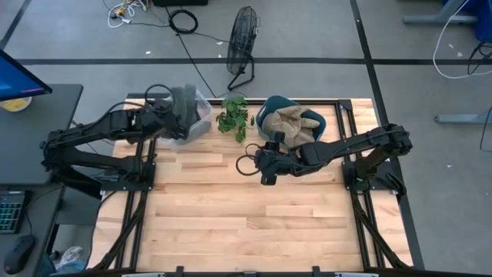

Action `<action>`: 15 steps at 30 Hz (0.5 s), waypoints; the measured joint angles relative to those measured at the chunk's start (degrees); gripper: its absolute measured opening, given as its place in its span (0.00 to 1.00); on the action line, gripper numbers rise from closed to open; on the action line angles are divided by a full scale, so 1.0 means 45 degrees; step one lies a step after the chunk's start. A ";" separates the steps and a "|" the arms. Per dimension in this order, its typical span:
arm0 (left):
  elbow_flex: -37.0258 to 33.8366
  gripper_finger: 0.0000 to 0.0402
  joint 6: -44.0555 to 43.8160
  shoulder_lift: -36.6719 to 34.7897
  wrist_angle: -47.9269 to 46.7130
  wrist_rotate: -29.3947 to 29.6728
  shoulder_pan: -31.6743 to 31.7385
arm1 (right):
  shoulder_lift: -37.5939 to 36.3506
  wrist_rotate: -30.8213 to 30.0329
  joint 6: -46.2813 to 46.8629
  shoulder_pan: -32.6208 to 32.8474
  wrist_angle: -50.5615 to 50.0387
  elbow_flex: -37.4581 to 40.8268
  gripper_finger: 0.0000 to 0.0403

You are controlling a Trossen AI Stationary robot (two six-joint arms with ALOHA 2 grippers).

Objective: Pick & Place hat
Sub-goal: Put the gray cap into the transparent bin

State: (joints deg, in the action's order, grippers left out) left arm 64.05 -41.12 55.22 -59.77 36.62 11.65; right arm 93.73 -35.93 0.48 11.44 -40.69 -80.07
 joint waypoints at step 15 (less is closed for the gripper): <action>0.0005 0.06 -0.1359 0.0704 -0.1057 -0.3104 0.2331 | 0.0000 0.0002 -0.1173 -0.0290 0.0206 0.0015 0.42</action>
State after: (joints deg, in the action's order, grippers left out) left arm 64.07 -47.24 58.39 -64.53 22.65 22.14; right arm 93.73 -35.92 -4.80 10.13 -39.76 -80.01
